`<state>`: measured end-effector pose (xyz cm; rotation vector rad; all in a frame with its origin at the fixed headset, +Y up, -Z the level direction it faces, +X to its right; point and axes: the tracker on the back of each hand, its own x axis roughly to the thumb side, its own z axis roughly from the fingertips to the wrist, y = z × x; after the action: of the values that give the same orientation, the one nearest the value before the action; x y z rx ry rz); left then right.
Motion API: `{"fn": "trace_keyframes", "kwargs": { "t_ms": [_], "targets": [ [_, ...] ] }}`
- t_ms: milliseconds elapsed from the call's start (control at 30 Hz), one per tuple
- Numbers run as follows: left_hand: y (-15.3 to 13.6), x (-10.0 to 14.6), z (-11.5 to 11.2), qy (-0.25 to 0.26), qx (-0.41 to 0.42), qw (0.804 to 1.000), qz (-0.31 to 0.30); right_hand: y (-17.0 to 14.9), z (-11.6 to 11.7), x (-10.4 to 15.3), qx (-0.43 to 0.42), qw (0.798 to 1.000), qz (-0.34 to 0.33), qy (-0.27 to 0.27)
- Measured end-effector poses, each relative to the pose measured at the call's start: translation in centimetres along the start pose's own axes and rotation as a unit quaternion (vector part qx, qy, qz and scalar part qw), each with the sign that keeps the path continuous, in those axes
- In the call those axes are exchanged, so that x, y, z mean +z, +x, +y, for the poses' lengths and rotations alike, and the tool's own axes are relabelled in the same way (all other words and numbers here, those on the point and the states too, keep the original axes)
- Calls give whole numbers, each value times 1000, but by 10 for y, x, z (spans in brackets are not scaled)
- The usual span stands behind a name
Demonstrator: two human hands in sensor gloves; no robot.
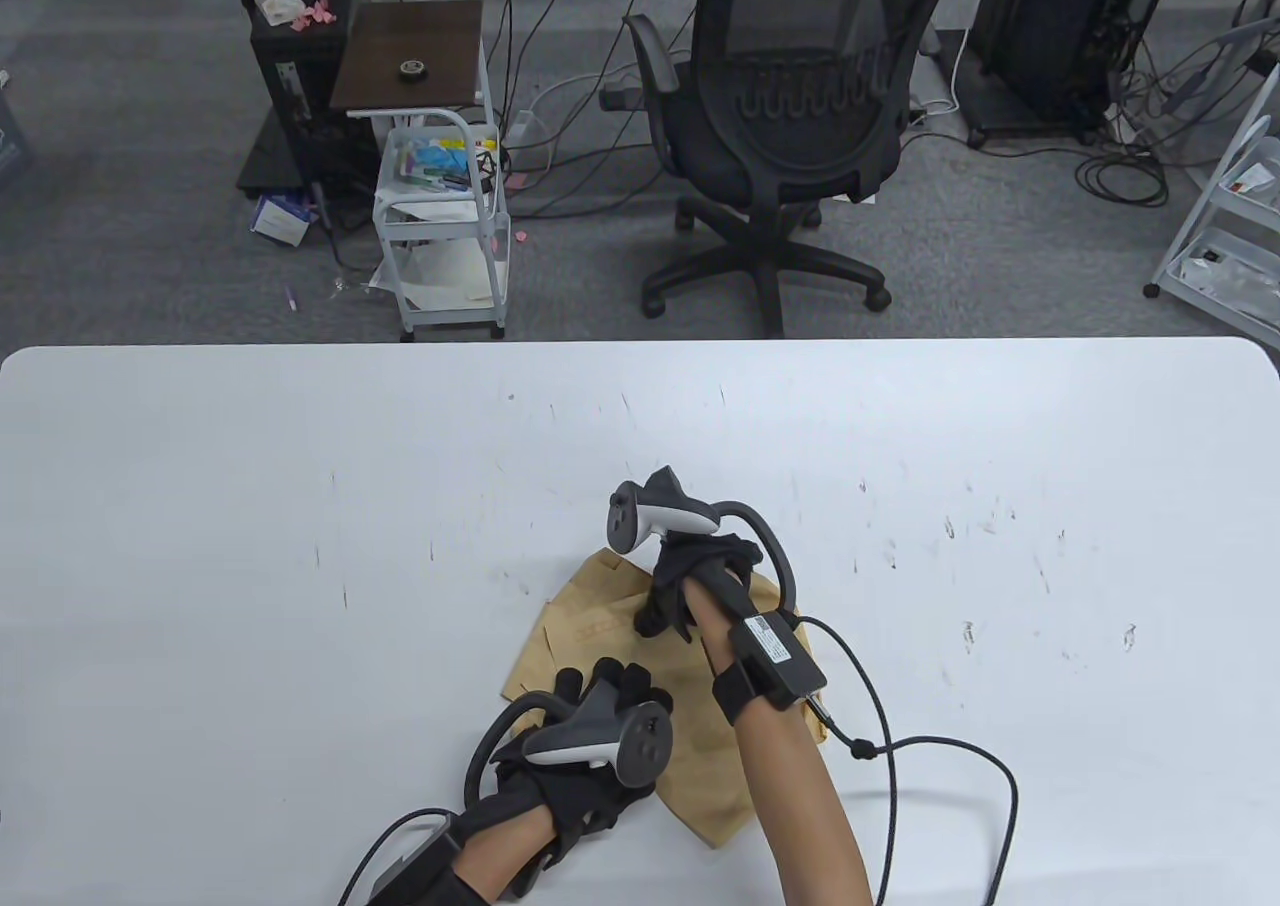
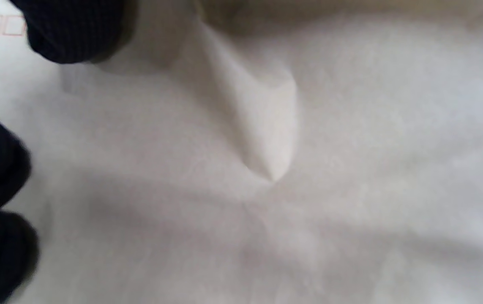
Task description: Push scattered envelopes inward from both sides into a neat stack
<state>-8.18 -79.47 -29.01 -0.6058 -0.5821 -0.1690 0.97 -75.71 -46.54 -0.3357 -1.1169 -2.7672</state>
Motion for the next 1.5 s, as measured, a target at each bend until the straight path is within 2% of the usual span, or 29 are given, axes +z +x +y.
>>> {"fn": "trace_keyframes", "kwargs": {
  "t_ms": [167, 333, 467, 700, 833, 933, 1000, 1067, 1167, 1233, 1300, 1333, 1367, 1400, 1433, 1500],
  "targets": [
    [1, 0, 0, 1, -9, 1000, 8, -3, -2, 5, -18, 999, -40, 11],
    [2, 1, -1, -3, -5, 1000, 11, -5, -1, 6, -25, 998, -51, 5],
    [4, 2, 0, 7, -22, 1000, 13, -8, 0, 6, -38, 998, -48, 22],
    [11, 6, 2, 26, -74, 994, 76, -15, -1, 9, -53, 996, -73, 30],
    [10, 10, 3, 48, -91, 987, 126, -20, -6, 20, -34, 996, -85, -14],
    [6, 13, 4, 64, -112, 982, 139, -29, -15, 40, -56, 989, -119, -73],
    [3, 18, 10, 104, -115, 977, 145, -36, -24, 59, -57, 981, -121, -140],
    [-1, 26, 19, 169, -124, 966, 149, -44, -33, 77, -63, 972, -128, -187],
    [-15, 53, 42, 297, -117, 931, 178, -59, -48, 112, -90, 945, -141, -281],
    [-30, 76, 54, 382, -105, 897, 197, -68, -55, 135, -110, 922, -140, -345],
    [-55, 103, 63, 479, -62, 849, 213, -79, -59, 163, -118, 890, -145, -415],
    [-66, 110, 63, 498, -34, 841, 207, -84, -59, 175, -124, 874, -144, -448],
    [-82, 113, 61, 516, 41, 838, 173, -86, -57, 181, -128, 864, -146, -465],
    [-93, 112, 58, 512, 110, 842, 134, -88, -55, 186, -129, 861, -153, -467],
    [-107, 105, 50, 493, 219, 840, 62, -89, -49, 192, -121, 861, -155, -469],
    [-124, 85, 35, 450, 388, 803, -40, -85, -38, 191, -88, 869, -152, -462]
  ]
}}
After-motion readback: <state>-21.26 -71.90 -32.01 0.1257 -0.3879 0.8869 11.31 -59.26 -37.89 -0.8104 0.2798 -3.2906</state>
